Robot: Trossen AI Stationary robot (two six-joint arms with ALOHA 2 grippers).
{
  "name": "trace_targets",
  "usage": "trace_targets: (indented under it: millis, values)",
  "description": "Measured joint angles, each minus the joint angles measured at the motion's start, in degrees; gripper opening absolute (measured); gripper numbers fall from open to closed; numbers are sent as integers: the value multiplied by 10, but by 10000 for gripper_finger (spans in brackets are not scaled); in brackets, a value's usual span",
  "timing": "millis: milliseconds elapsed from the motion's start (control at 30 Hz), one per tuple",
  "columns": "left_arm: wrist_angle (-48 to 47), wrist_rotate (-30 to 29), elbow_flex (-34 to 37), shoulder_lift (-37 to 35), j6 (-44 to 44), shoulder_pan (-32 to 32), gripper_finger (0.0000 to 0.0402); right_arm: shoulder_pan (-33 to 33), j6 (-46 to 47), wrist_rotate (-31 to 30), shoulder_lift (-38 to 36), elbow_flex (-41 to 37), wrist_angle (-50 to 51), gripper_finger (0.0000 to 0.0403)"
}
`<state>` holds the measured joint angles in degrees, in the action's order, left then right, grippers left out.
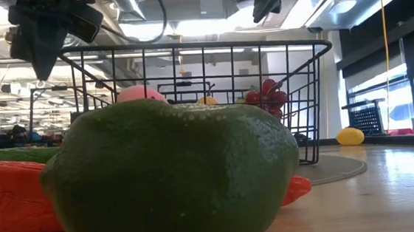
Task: Build produce basket
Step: Put the top green cucumber into the black wire basket
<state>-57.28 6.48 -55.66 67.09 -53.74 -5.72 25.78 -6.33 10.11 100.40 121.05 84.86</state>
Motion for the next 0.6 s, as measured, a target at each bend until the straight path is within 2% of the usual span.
trace_targets:
  millis: [167, 300, 433, 600]
  values:
    - [0, -16, 0, 0, -31, -13, 68, 0, 0, 0, 0, 0, -7, 84]
    - [0, -24, 0, 0, -31, -17, 87, 0, 1, 0, 0, 0, -19, 84]
    - [0, -25, 0, 1, -31, -16, 132, 0, 1, 0, 0, 0, -32, 84]
    - [-2, -15, 1, 24, -30, -20, 209, 0, 1, 0, 0, 0, -48, 84]
